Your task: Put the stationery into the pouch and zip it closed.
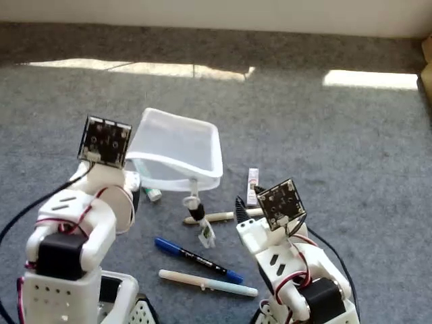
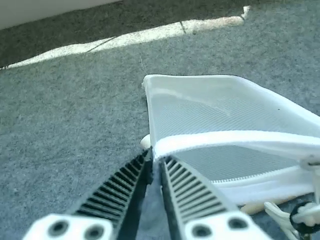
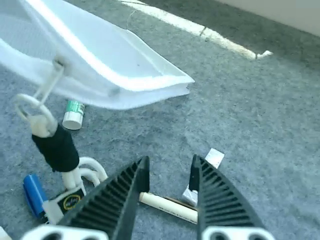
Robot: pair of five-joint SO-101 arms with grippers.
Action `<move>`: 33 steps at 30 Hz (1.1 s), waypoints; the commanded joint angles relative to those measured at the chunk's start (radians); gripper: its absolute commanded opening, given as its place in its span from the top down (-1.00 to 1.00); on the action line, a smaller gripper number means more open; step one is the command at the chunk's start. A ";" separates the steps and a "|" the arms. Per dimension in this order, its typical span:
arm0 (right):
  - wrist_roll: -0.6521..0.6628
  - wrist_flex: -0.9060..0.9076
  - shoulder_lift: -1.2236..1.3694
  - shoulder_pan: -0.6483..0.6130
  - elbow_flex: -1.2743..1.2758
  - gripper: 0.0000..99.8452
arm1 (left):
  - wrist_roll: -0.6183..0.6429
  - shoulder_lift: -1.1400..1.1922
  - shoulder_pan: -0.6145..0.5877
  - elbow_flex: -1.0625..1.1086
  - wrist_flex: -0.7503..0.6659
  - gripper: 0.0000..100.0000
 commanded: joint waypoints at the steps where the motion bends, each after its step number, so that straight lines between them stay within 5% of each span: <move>1: -0.005 -0.033 0.030 0.018 -0.012 0.73 | 0.040 0.153 0.016 -0.205 0.009 0.99; 14: -0.009 -0.145 0.417 0.062 -0.015 0.73 | 0.166 0.518 0.013 -0.590 0.219 0.99; 25: -0.015 -0.065 0.601 0.070 -0.174 0.72 | 0.166 0.559 -0.028 -0.515 0.216 0.99; 33: -0.153 -0.027 0.878 0.070 -0.392 0.69 | 0.166 0.499 -0.090 -0.318 0.087 0.99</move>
